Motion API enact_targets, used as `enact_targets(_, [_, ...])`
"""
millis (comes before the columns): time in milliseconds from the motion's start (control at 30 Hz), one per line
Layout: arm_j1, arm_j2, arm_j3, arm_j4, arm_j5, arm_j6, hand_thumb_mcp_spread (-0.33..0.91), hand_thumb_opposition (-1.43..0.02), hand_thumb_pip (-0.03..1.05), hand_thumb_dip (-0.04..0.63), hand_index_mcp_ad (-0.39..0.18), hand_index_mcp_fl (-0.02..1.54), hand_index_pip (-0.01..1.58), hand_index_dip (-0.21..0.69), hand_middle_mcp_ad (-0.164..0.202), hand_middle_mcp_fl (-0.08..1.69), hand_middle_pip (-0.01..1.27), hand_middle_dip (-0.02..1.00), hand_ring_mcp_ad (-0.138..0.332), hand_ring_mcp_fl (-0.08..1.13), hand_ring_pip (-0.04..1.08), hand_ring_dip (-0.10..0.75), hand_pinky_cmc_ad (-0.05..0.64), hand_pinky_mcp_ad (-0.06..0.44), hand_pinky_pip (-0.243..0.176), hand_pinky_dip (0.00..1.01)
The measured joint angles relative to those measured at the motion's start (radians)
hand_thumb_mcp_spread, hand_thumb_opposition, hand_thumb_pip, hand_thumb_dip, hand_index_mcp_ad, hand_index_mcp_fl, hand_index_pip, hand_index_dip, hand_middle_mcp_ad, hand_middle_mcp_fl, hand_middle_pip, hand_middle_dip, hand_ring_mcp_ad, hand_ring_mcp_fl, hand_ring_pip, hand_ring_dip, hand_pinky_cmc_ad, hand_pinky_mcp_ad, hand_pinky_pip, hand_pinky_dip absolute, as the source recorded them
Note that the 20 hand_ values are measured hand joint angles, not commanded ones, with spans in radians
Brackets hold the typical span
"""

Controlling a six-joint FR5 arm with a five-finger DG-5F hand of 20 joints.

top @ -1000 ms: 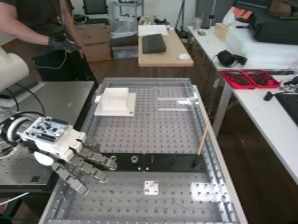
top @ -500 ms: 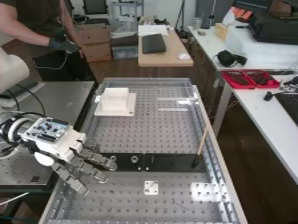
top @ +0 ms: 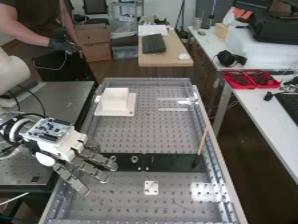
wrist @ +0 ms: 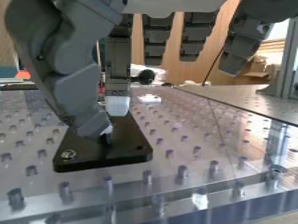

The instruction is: Grab the smaller nut and place it in the white container

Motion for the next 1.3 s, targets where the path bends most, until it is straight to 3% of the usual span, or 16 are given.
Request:
enact_targets(333, [0.004, 0.0, -0.007, 0.006, 0.001, -0.029, 0.38, -0.85, 0.73, 0.264, -0.154, 0.04, 1.49, 0.367, 0.009, 0.01, 0.13, 0.21, 0.117, 0.0, 0.08, 0.075, 0.379, 0.29, -0.061, 0.14])
enact_targets(467, [0.006, -0.003, -0.006, 0.005, 0.005, -0.031, 0.38, -0.85, 0.68, 0.265, -0.155, 0.04, 1.49, 0.367, 0.007, 0.01, 0.13, 0.21, 0.117, 0.0, 0.08, 0.073, 0.379, 0.293, -0.061, 0.14])
enact_targets(1300, [0.005, -0.017, 0.002, 0.013, 0.0, -0.042, 0.39, -0.85, 0.67, 0.265, -0.157, 0.08, 1.49, 0.367, 0.007, 0.01, 0.13, 0.21, 0.117, 0.0, 0.08, 0.082, 0.363, 0.283, -0.044, 0.14])
